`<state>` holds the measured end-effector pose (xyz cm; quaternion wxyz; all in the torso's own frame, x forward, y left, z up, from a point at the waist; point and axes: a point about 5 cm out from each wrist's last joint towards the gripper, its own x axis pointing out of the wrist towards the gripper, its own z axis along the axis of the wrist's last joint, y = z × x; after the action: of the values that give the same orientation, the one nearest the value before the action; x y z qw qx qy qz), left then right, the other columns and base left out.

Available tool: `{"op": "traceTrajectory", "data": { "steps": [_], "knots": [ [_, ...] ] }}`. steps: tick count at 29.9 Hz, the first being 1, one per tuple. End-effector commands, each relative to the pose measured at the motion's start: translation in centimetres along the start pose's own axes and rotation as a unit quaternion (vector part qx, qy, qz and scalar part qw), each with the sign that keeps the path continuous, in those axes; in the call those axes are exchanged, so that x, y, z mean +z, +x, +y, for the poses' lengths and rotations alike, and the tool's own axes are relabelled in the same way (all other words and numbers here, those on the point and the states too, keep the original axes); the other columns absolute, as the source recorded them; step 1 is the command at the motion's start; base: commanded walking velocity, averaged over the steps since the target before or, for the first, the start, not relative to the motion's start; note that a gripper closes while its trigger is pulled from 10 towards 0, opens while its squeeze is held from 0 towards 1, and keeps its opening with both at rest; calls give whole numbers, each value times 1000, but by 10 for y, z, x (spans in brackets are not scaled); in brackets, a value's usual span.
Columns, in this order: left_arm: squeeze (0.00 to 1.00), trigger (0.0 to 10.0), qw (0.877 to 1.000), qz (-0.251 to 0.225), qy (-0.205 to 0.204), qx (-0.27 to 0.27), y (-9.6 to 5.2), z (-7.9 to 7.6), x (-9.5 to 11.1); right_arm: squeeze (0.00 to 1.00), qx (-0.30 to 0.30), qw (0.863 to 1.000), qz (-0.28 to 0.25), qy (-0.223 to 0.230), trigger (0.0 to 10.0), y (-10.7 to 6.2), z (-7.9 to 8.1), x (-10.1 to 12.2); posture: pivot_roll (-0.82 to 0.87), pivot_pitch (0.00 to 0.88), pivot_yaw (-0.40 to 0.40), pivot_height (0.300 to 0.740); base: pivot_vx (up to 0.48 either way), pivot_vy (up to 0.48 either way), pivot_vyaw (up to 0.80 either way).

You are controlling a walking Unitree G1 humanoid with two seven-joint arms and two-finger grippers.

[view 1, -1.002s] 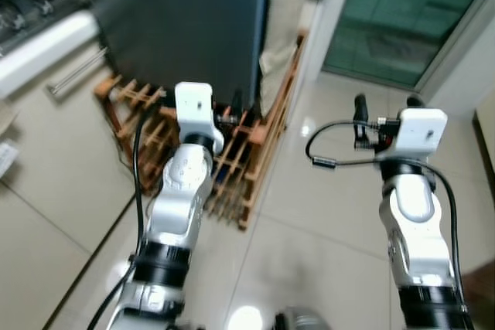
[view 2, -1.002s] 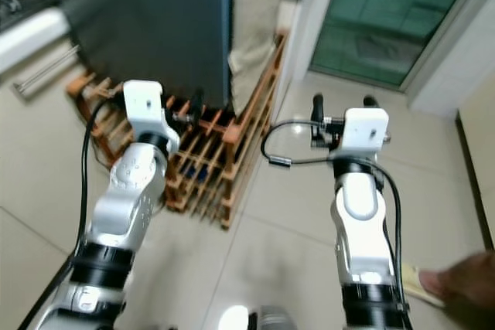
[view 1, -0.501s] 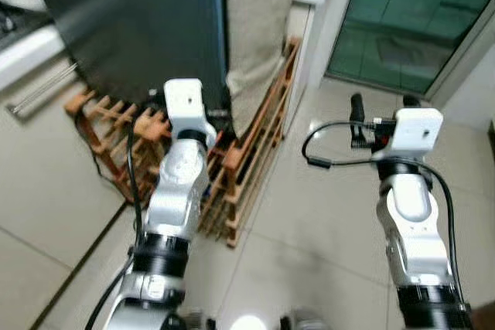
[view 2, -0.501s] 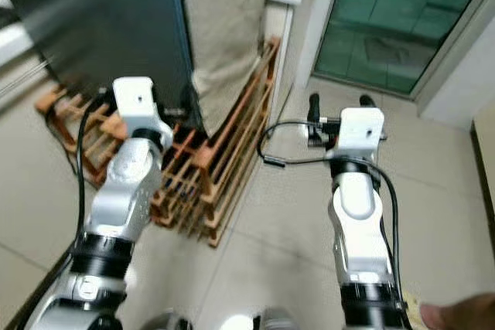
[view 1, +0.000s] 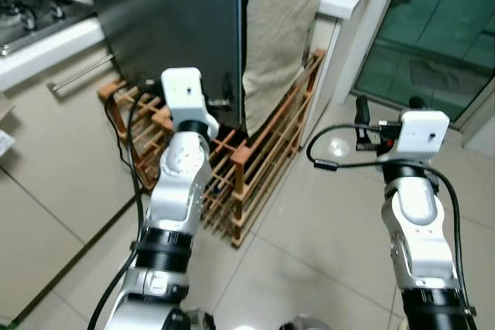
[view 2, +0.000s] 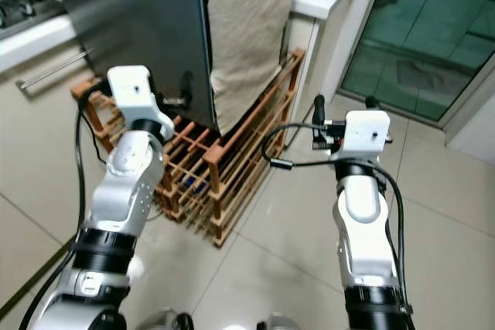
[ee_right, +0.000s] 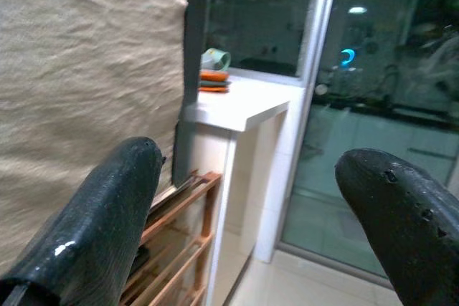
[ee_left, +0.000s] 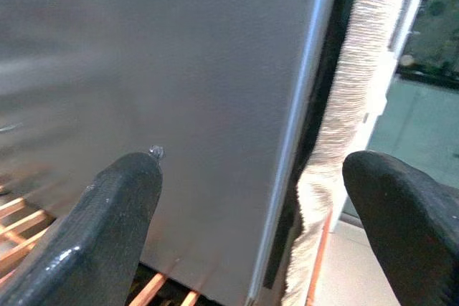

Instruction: Restocking fridge

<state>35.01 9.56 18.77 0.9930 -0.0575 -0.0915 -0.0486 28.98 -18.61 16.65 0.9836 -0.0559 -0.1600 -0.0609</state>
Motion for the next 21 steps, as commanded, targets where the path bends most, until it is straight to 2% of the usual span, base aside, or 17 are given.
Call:
{"op": "traceTrajectory", "data": {
  "steps": [1, 7, 14, 21],
  "knots": [
    [0, 10000, 999, -14, 3, -32, 6, -12, 6, 271, -22, 1000, -18, -10, 10000, 0, -10, 7, -160, 107, 8, 732, 0, 0, 0],
    [0, 10000, 998, -4, 16, -64, 12, -27, 2, 263, -33, 999, -5, -11, 10000, -1, -14, 2, -168, 120, 19, 732, 0, 0, 0],
    [0, 10000, 998, 7, -9, -53, 27, -28, 2, 263, -31, 999, 2, -14, 10000, -11, -12, 1, -186, 152, 31, 732, 0, 0, 0],
    [0, 10000, 997, 11, -33, -71, 39, -45, 8, 263, -35, 999, 13, -25, 10000, -26, -16, 2, -231, 192, 38, 732, 0, 0, 0]
  ]
}}
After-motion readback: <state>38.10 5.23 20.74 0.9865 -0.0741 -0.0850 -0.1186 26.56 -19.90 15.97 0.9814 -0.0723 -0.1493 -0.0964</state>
